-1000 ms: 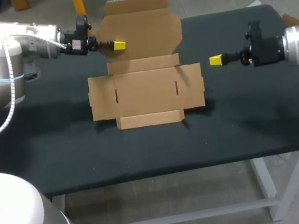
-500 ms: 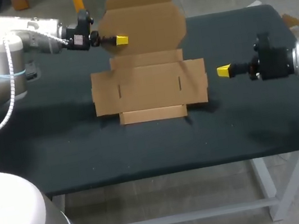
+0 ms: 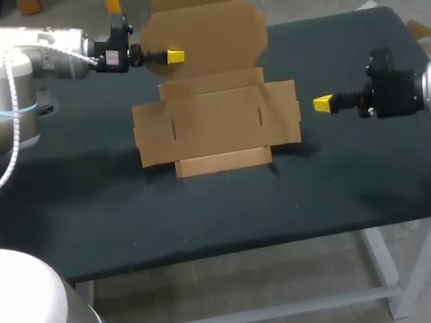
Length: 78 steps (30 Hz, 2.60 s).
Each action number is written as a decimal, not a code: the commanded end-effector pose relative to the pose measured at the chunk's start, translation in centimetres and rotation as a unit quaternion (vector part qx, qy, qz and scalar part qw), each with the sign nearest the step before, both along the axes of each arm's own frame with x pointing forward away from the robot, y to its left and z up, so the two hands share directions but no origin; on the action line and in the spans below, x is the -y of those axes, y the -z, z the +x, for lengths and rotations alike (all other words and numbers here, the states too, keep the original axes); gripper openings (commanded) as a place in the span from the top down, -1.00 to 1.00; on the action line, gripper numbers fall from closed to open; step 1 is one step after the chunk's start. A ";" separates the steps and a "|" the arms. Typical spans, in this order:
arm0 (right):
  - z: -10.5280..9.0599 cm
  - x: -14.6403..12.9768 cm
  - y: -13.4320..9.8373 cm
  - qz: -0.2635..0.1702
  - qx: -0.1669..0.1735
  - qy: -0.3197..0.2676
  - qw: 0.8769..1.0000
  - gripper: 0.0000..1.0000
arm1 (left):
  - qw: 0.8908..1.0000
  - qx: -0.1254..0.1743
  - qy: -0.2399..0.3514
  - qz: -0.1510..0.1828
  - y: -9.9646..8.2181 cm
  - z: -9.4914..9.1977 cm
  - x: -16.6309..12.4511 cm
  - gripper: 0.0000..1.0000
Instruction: Assemble the packaging by folding the flat box into shape, placing the metal phone stand inside, and closing the box properly
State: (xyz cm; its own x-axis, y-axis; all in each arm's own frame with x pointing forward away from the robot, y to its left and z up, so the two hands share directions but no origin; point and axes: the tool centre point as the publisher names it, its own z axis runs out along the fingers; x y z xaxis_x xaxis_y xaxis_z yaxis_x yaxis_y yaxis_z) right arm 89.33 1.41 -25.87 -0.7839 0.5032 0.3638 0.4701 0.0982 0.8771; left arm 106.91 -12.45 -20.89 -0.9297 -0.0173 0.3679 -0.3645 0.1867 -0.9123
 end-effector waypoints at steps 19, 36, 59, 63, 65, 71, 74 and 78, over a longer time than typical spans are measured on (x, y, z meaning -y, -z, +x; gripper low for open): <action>-7.4 0.2 2.8 -0.037 0.092 0.025 0.995 1.00 | 0.998 0.064 -0.008 0.027 -3.3 -5.8 0.8 1.00; -9.6 -0.4 5.1 -0.061 0.099 0.032 0.993 1.00 | 0.999 0.051 -0.016 0.008 -5.4 -7.6 1.5 1.00; -10.0 -3.8 7.1 -0.079 0.111 0.031 0.990 1.00 | 1.000 0.023 0.018 0.004 -4.1 -7.5 1.2 1.00; -9.9 -4.2 7.4 -0.077 0.111 0.037 0.990 1.00 | 0.999 0.028 0.017 0.001 -3.8 -7.4 1.0 1.00; -9.8 -4.5 7.5 -0.075 0.111 0.038 0.990 1.00 | 0.999 0.030 0.014 -0.001 -3.7 -7.2 0.9 1.00; -9.7 -5.2 7.6 -0.076 0.116 0.041 0.990 1.00 | 0.999 0.035 0.009 -0.005 -3.5 -7.1 0.7 1.00; -9.5 -5.6 7.8 -0.077 0.118 0.045 0.989 1.00 | 0.999 0.038 0.006 -0.005 -3.4 -7.1 0.6 1.00; -9.3 -6.3 8.1 -0.075 0.119 0.048 0.989 1.00 | 0.999 0.048 0.006 -0.001 -3.2 -7.1 0.7 1.00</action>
State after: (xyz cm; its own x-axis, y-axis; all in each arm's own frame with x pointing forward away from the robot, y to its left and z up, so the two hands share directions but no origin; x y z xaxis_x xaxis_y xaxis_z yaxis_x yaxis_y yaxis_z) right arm 79.65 6.79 -33.32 -0.7921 0.6024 0.0982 0.2709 0.2027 0.9410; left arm 99.97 -13.13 -17.66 -0.9597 -0.0033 0.2810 -0.2766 0.1868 -0.9426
